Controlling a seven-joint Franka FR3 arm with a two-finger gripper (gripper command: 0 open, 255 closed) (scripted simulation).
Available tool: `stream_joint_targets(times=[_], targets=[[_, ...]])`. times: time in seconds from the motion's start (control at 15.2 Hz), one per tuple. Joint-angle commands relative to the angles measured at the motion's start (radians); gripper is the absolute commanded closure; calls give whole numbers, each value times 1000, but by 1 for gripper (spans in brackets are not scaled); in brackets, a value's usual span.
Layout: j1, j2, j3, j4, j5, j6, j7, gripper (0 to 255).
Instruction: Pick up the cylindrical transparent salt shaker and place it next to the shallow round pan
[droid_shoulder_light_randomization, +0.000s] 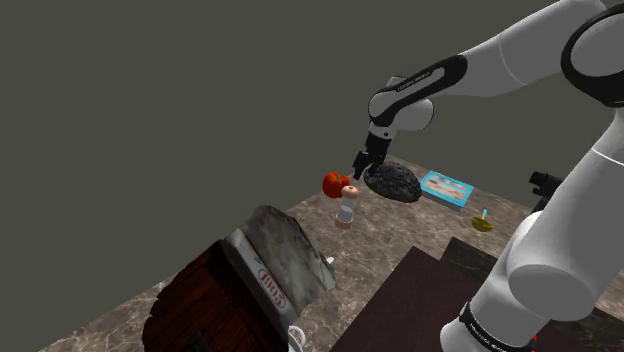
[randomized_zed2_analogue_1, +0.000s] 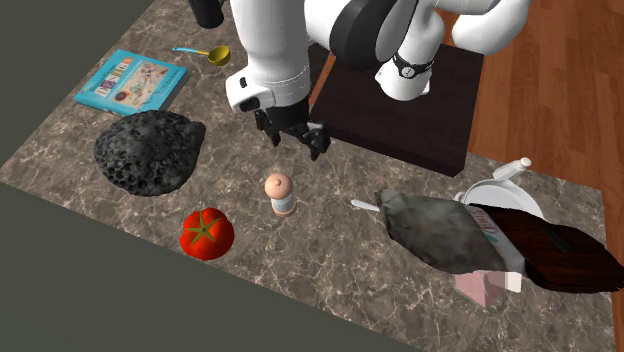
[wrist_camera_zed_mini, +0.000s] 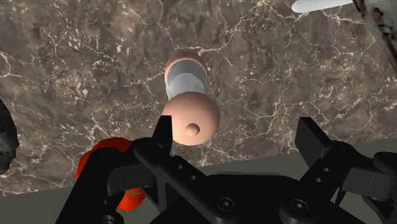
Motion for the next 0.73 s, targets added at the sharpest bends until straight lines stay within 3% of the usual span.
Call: stream_joint_targets(times=[0.0, 0.26, 0.66], targets=[[-1, 93, -15, 42, 72, 25, -68, 0], [-36, 269, -12, 142, 211, 40, -194, 0], [-49, 338, 12, 145, 268, 92, -234, 0]])
